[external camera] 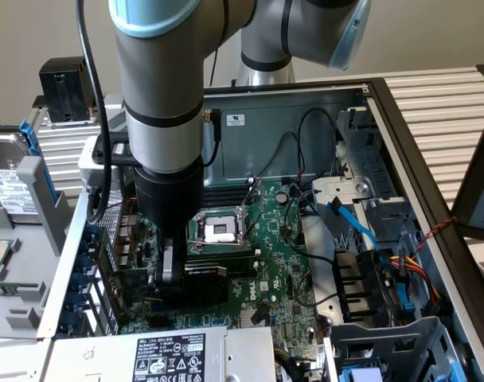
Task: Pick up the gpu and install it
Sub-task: 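Insert the gpu into the slot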
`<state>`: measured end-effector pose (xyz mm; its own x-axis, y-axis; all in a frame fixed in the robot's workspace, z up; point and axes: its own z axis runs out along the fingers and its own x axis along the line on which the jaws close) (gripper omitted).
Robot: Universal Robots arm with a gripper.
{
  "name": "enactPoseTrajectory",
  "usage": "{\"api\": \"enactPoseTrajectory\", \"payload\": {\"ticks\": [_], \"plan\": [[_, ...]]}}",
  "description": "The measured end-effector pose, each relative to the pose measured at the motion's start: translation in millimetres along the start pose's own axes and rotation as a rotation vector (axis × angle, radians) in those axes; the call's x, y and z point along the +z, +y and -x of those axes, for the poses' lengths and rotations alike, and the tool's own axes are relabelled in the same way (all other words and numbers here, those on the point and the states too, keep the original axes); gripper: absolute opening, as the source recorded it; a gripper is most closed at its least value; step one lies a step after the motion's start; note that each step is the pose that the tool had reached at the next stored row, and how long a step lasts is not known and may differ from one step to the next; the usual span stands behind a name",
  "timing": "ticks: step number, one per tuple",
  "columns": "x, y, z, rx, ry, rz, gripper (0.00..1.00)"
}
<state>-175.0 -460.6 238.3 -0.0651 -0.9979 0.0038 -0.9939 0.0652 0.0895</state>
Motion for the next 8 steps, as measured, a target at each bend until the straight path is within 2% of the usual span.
{"api": "enactPoseTrajectory", "payload": {"ticks": [8], "plan": [[-0.6,0.6,0.0,0.0,0.0002,0.001,0.27]]}}
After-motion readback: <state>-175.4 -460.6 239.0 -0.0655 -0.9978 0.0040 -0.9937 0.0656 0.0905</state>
